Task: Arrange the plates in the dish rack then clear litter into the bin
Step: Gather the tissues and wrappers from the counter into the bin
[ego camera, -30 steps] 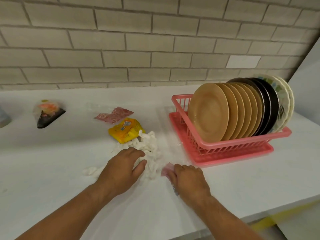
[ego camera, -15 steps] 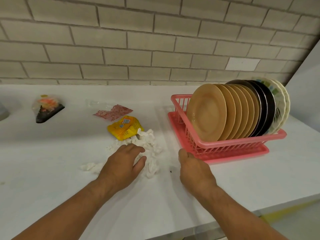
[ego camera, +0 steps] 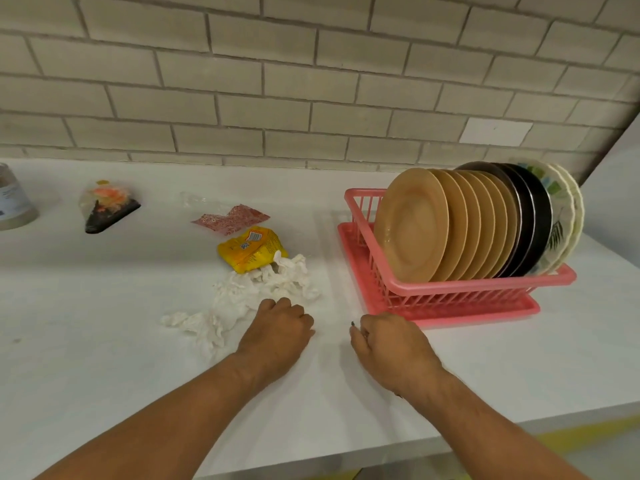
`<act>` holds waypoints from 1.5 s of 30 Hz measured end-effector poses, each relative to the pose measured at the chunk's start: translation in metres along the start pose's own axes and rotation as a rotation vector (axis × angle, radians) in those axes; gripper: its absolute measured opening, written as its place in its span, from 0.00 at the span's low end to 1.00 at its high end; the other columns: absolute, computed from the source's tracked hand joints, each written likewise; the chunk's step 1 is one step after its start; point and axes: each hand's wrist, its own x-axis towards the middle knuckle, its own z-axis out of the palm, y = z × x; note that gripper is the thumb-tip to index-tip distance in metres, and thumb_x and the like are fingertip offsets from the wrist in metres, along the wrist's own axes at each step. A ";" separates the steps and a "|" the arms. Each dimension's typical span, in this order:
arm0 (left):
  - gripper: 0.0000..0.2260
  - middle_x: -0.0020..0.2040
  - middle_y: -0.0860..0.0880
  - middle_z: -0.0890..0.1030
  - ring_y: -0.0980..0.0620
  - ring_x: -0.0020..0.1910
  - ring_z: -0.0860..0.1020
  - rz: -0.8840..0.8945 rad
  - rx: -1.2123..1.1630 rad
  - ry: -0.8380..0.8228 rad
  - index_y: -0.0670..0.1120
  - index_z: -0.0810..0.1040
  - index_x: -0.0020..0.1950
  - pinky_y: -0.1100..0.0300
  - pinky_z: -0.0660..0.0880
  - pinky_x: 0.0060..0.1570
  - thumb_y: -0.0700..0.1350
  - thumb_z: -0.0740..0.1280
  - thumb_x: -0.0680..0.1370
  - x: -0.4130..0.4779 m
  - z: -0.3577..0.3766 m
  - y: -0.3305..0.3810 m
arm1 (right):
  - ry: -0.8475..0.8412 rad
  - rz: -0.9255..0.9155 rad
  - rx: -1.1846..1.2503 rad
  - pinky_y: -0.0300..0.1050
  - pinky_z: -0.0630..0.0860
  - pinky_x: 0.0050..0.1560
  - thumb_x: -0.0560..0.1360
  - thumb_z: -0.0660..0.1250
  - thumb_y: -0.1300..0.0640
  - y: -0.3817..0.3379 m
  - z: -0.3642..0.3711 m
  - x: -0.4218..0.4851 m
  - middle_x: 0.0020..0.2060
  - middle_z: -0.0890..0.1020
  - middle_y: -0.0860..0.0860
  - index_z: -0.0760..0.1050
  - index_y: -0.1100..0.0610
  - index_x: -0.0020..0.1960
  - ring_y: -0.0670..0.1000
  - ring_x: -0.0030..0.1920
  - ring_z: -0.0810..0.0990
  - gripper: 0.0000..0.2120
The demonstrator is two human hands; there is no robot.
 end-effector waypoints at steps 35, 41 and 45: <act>0.13 0.49 0.50 0.82 0.49 0.47 0.78 -0.437 -0.494 0.038 0.49 0.76 0.50 0.56 0.73 0.45 0.51 0.52 0.83 -0.041 -0.017 -0.068 | -0.017 0.085 0.210 0.44 0.73 0.29 0.77 0.58 0.54 -0.043 0.033 0.075 0.38 0.75 0.51 0.71 0.59 0.44 0.53 0.34 0.75 0.09; 0.14 0.61 0.48 0.79 0.46 0.57 0.77 -0.327 -0.310 -0.040 0.51 0.70 0.67 0.54 0.74 0.53 0.48 0.56 0.82 0.001 -0.016 -0.041 | 0.037 0.066 0.315 0.41 0.69 0.28 0.76 0.59 0.60 -0.029 0.012 0.059 0.36 0.76 0.49 0.71 0.55 0.54 0.47 0.33 0.74 0.08; 0.16 0.57 0.46 0.79 0.45 0.55 0.77 -0.342 -0.255 -0.109 0.48 0.73 0.62 0.55 0.72 0.48 0.55 0.54 0.82 0.022 -0.016 -0.032 | 0.074 0.045 0.304 0.40 0.73 0.41 0.77 0.58 0.60 -0.023 -0.003 0.050 0.38 0.80 0.48 0.75 0.55 0.63 0.49 0.41 0.78 0.16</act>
